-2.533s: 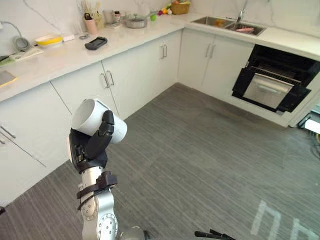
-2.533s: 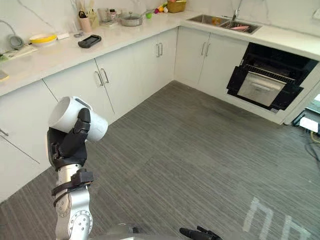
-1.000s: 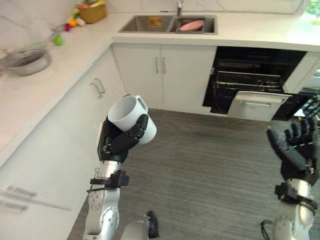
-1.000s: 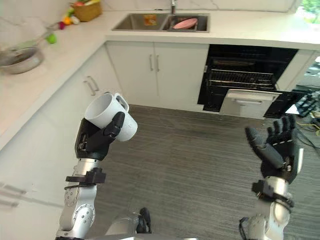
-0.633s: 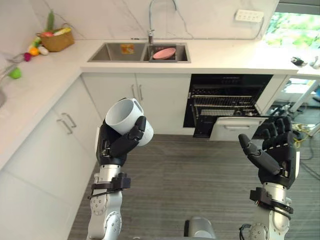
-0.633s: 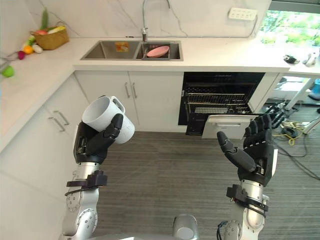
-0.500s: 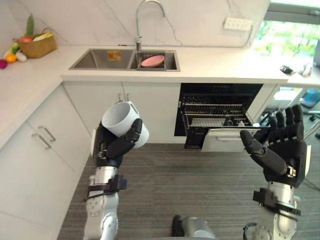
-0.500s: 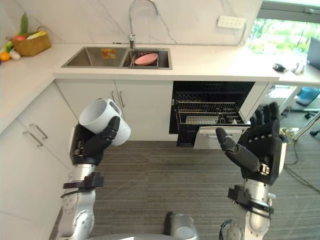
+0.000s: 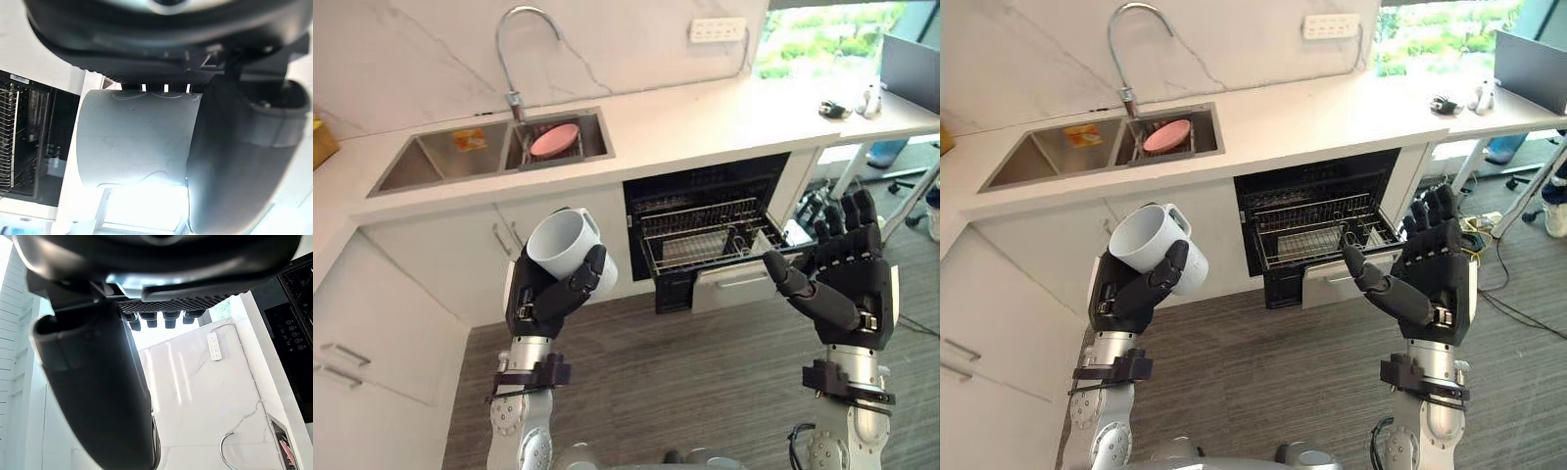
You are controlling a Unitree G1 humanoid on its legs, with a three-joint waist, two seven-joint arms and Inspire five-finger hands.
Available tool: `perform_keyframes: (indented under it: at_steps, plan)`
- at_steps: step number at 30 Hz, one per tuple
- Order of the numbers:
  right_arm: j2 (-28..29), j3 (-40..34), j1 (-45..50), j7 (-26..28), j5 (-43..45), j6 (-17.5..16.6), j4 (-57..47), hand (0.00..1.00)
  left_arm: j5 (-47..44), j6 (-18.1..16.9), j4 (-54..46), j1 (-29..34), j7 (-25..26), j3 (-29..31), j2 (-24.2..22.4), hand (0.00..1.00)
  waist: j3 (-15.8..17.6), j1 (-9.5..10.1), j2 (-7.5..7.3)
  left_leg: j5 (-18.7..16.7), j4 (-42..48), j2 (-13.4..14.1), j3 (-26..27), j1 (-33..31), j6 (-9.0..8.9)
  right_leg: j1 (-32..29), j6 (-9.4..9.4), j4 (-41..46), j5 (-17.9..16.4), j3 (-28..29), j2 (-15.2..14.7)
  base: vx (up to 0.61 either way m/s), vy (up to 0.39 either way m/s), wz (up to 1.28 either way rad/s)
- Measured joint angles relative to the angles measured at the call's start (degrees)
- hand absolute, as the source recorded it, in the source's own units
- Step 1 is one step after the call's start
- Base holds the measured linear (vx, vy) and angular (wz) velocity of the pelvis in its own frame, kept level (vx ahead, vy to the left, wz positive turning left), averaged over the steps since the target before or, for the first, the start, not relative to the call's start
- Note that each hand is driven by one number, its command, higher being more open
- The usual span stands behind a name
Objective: Walk over to the sink, pick up the cup, carry it to the dishwasher, place the cup inside the dishwasher, then close the dishwasher door
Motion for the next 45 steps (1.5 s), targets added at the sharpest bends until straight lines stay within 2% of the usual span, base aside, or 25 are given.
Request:
perform_keyframes:
  at_steps: [1, 3, 4, 5, 8, 10, 14, 15, 16, 17, 18, 20, 22, 24, 25, 26, 27, 30, 36, 38, 39, 40, 42, 43, 45]
  plan:
    - [-0.8, 0.1, -0.6, 0.2, 0.1, 0.6, -0.1, 1.0, 0.1, 0.0, -0.3, 0.0, 0.4, -0.4, 0.0, 0.0, -0.1, -0.16, 0.12, 3.3, -10.9, -1.4, -2.8, 0.2, -0.65, 0.0, 1.57, -0.1, -0.6, 1.5, -1.0, 0.22, 0.226, -0.44]
    - [-1.3, 0.1, -0.6, 0.2, 1.2, 1.1, -0.1, 1.0, 0.5, -0.1, -0.3, 0.1, 1.2, -1.3, 0.0, 0.0, -0.4, -0.19, 0.66, 7.3, -13.9, -1.0, -4.0, -0.5, -1.73, 0.2, 3.03, 0.0, -1.6, 2.9, -1.4, 0.23, 0.301, -0.45]
    - [-1.3, 0.3, -0.5, 0.1, 1.3, 1.3, -0.1, 1.0, 0.5, -0.3, -0.2, 0.7, 1.7, -2.2, -0.1, 0.0, -1.0, -0.23, 1.52, 13.0, -13.6, -0.7, -3.1, 0.2, -1.89, 0.3, 4.87, 0.3, -2.8, 4.6, -1.3, 0.2, 0.306, -0.55]
    - [-1.3, 0.5, -0.5, 0.2, 1.4, 1.5, -0.1, 1.0, 0.5, -0.4, -0.2, 1.0, 1.7, -2.4, -0.1, 0.0, -1.3, -0.23, 1.85, 15.1, -13.3, -0.7, -2.7, 0.6, -1.38, 0.5, 5.46, 0.4, -3.1, 5.3, -1.4, 0.17, 0.315, -0.68]
    - [-0.9, 1.7, 0.3, 1.6, 1.7, 2.2, -0.3, 1.0, 0.4, -1.1, 0.1, 1.0, 1.8, -2.1, 1.1, 0.0, -2.0, -0.51, -1.53, 13.6, -11.4, -3.7, 1.1, 2.0, 0.42, 0.8, 8.02, 0.6, -4.6, 8.4, -5.1, 0.15, 0.28, -0.44]
    - [-0.9, 1.4, 0.5, 2.9, 2.5, 2.6, -0.6, 1.0, 0.0, -1.2, 0.1, 0.1, 1.9, -1.4, 1.5, 0.0, -2.8, -1.23, -2.83, 12.0, -11.5, -6.5, 2.6, 3.2, 1.74, 1.5, 9.95, 0.0, -5.3, 9.3, -7.9, 0.13, 0.241, -0.27]
    - [0.3, -1.5, 1.8, 3.3, 5.6, 2.7, -2.0, 1.0, -0.8, -1.1, -0.1, -3.6, 1.6, -1.9, 0.5, 0.0, -3.3, -1.18, -3.33, 9.3, -11.5, -10.1, 2.7, 3.9, 3.23, 1.4, 12.97, 2.6, -7.1, 9.1, -11.2, 0.07, 0.171, 0.01]
    - [1.0, -2.0, 2.4, 3.2, 6.3, 2.8, -2.0, 1.0, -0.7, -1.2, -0.1, -4.3, 1.4, -2.2, -0.1, 0.0, -3.5, -1.19, -2.94, 8.4, -11.7, -10.3, 2.8, 4.2, 4.12, -3.5, 14.76, 12.6, -8.3, 8.8, -11.0, 0.03, 0.126, -0.12]
    - [1.9, -1.9, 2.7, 3.2, 6.3, 2.8, -2.1, 1.0, -0.6, -1.2, -0.1, -4.8, 1.2, -2.3, 0.0, 0.0, -3.6, -1.3, -2.79, 8.0, -12.0, -10.6, 3.1, 4.9, 4.57, -7.9, 14.89, 21.2, -8.3, 8.1, -11.0, 0.01, 0.131, -0.19]
    - [2.7, -1.7, 2.9, 3.2, 6.2, 2.8, -2.2, 1.0, -0.5, -1.3, -0.2, -5.0, 1.1, -2.3, 0.3, 0.0, -3.4, -1.33, -3.07, 7.8, -12.4, -11.0, 3.5, 5.8, 4.84, -10.8, 14.93, 27.1, -7.8, 7.5, -11.3, 0.03, 0.157, -0.26]
    - [4.1, -1.1, 3.1, 3.4, 6.2, 2.8, -2.1, 1.0, -0.6, -1.6, -0.2, -5.2, 1.2, -2.2, 0.9, 0.0, -2.7, -1.62, -4.61, 7.5, -13.7, -12.0, 4.1, 8.0, 5.36, -14.7, 13.97, 36.0, -5.2, 6.6, -12.5, 0.05, 0.155, -0.22]
    - [5.1, 0.1, 3.2, 3.5, 6.1, 2.8, -2.1, 1.0, 0.1, -1.7, -0.2, -5.1, 1.8, -2.3, 1.2, 0.0, -3.3, -2.83, -4.4, 7.4, -15.3, -12.1, 4.3, 9.7, 5.78, -16.7, 14.2, 39.4, -2.2, 4.7, -13.1, 0.11, 0.152, -0.18]
    - [5.1, 1.5, 2.8, 4.3, 5.8, 2.8, -2.1, 1.0, 0.8, -2.6, -0.3, -5.9, 3.0, -2.3, 1.7, 0.0, -3.9, -2.84, -4.42, 8.0, -15.9, -11.6, 6.2, 9.6, 5.98, -17.4, 13.76, 35.3, -4.7, 1.5, -13.2, 0.14, 0.092, -0.35]
    - [5.2, 3.9, 2.8, 5.6, 4.5, 4.1, -2.1, 1.0, 1.6, -2.6, -0.1, -6.2, 5.2, -1.5, 1.8, 0.0, -3.8, -2.69, -4.38, 7.6, -15.4, -9.2, 7.2, 9.8, 5.5, -16.5, 13.02, 24.3, -7.5, -4.2, -10.4, 0.18, -0.031, -0.36]
    - [5.1, 4.5, 2.9, 5.7, 3.8, 4.4, -2.1, 1.0, 1.6, -2.6, 0.0, -6.2, 5.6, -1.4, 1.9, 0.0, -3.8, -2.63, -4.42, 7.5, -15.4, -8.3, 7.2, 10.1, 5.34, -15.7, 12.33, 19.1, -6.9, -5.2, -8.8, 0.16, -0.07, -0.18]
    - [5.1, 5.3, 2.9, 5.7, 3.2, 4.5, -2.4, 1.0, 1.7, -2.6, 0.1, -6.1, 5.8, -1.4, 2.5, 0.0, -4.1, -2.42, -5.22, 6.8, -15.0, -8.2, 7.2, 10.8, 4.25, -13.8, 9.88, 11.3, -0.8, -6.2, -7.4, 0.17, -0.096, -0.09]
    - [5.0, 5.7, 2.8, 5.6, 3.2, 4.5, -2.6, 1.0, 1.8, -2.7, 0.2, -6.2, 5.8, -1.4, 3.0, 0.0, -4.3, -2.41, -5.86, 6.0, -14.8, -8.7, 6.9, 11.3, 3.39, -13.5, 7.87, 9.6, 1.3, -6.6, -7.4, 0.2, -0.119, -0.15]
    - [2.6, 6.2, 2.1, 3.8, 3.1, 5.1, -2.6, 1.0, 3.3, -2.6, 1.0, -6.1, 6.8, -3.1, 1.3, 0.0, -4.5, -1.7, -3.83, 3.4, -12.7, -5.5, 6.6, 12.6, 1.6, -6.6, 6.36, 1.0, 2.8, -7.9, -4.3, 0.19, -0.115, -0.05]
    - [1.8, 7.3, 0.0, 1.9, 1.9, 6.4, -3.4, 1.0, 6.2, -2.4, 1.0, -5.5, 8.9, -2.8, 0.5, 0.0, -4.3, -0.41, -3.2, 2.2, -11.7, -3.4, 7.9, 12.7, 0.21, -2.4, 5.49, -8.6, 7.1, -6.8, -1.1, 0.06, -0.06, -0.14]
    - [1.2, 8.1, -0.1, 2.0, 2.1, 7.0, -3.4, 1.0, 7.4, -2.3, 1.0, -4.5, 9.8, -2.4, 0.5, 0.0, -3.8, 0.7, -2.63, -0.1, -4.2, -1.5, 7.6, 10.1, -0.75, -2.4, 4.88, -8.6, 6.4, -5.6, -0.6, 0.03, -0.042, -0.31]
    - [0.9, 9.1, -0.5, 2.3, 2.1, 7.5, -3.4, 1.0, 7.4, -1.9, 1.0, -3.7, 10.5, -2.0, 0.4, 0.0, -3.3, 0.85, -2.62, -0.6, 6.0, 0.2, 6.4, 5.4, -0.77, -2.4, 4.75, -8.5, 5.9, -5.2, -0.5, 0.02, -0.051, -0.24]
    - [0.2, 9.4, -0.6, 2.7, 2.1, 8.0, -4.4, 1.0, 7.4, -1.3, 1.0, -3.1, 10.9, -1.5, -0.1, 0.0, -2.2, 0.98, -1.25, 0.0, 16.0, 2.5, 4.6, 1.1, 0.0, -1.8, 4.37, -8.3, 5.6, -4.9, -0.1, 0.01, -0.054, -0.2]
    - [-0.5, 9.4, -0.7, 3.0, 2.1, 8.5, -5.1, 1.0, 7.4, -0.2, 1.0, -1.6, 11.3, -0.9, -0.7, 0.0, -1.3, 1.6, -0.29, -0.6, 20.7, 2.5, 2.0, -0.8, 0.1, -0.8, 3.73, -7.9, 5.1, -3.4, -0.2, 0.05, 0.052, -0.33]
    - [-0.4, 9.1, -1.1, 3.0, 2.2, 8.5, -5.2, 1.0, 8.5, -0.1, 0.9, -0.8, 11.5, -1.1, -0.8, 0.0, -1.4, 1.98, -0.31, -2.6, 14.3, 0.1, 0.5, 0.2, 0.19, -1.0, 3.83, -7.5, 4.9, -2.4, -1.3, 0.08, 0.114, -0.41]
    - [-0.6, 8.9, -2.1, 3.0, 2.5, 8.5, -5.2, 1.0, 10.7, -0.1, 0.4, -0.4, 11.7, -1.7, -1.1, 0.0, -1.7, 1.93, 0.16, -1.3, -1.6, -2.9, -1.2, 1.9, 0.26, -2.2, 4.56, -6.8, 4.8, -1.5, -2.2, 0.04, 0.096, -0.3]
